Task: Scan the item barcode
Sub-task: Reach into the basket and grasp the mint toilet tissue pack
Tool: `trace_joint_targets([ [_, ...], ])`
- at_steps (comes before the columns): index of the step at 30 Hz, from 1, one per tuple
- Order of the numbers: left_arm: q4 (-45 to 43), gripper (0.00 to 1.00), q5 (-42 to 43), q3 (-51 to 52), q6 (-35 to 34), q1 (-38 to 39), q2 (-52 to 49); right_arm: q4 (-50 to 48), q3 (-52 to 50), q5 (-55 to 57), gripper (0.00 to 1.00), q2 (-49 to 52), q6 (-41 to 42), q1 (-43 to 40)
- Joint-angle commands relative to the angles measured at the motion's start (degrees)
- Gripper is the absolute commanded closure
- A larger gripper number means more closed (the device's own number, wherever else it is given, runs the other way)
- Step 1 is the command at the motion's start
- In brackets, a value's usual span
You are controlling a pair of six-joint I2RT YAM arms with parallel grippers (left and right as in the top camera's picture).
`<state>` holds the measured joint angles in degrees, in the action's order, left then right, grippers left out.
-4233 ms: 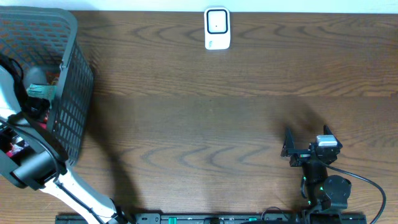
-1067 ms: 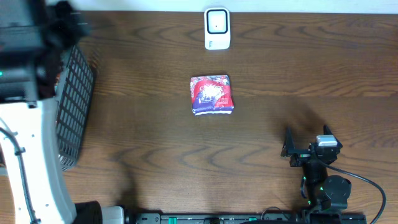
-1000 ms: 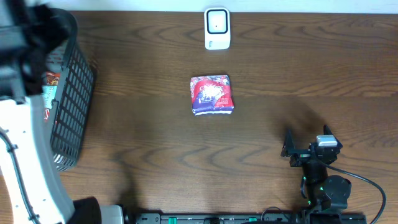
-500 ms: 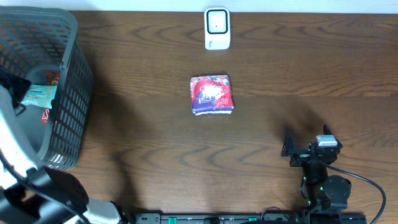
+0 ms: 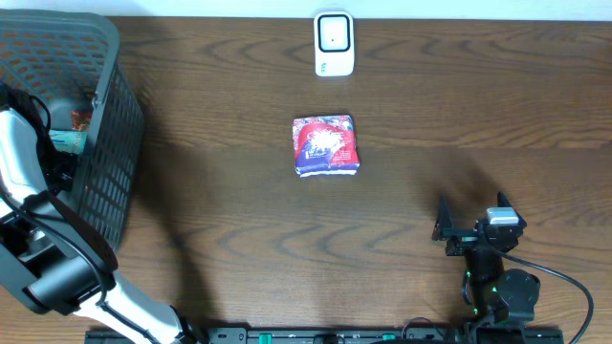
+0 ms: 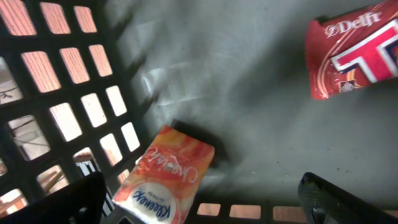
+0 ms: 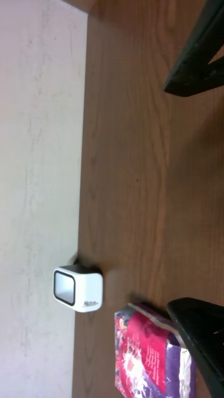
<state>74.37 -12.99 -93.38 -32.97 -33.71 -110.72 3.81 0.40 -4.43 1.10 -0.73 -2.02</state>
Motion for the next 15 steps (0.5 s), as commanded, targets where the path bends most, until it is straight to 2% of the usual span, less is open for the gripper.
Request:
trace_joint_targets([
  [1,-2.3,0.02,0.6,0.2,3.2,-0.1,-1.4,0.2,-0.1,0.0,0.01,-0.1,-0.8,-0.2],
  [7,-9.3,0.02,2.1,0.2,12.2,0.0,-1.4,0.2,-0.1,0.0,0.01,-0.1,-0.8,-0.2],
  [15,-23.4,0.02,12.9,0.2,23.4,0.0,-1.4,0.2,-0.1,0.0,0.01,-0.1,-0.8,-0.2],
])
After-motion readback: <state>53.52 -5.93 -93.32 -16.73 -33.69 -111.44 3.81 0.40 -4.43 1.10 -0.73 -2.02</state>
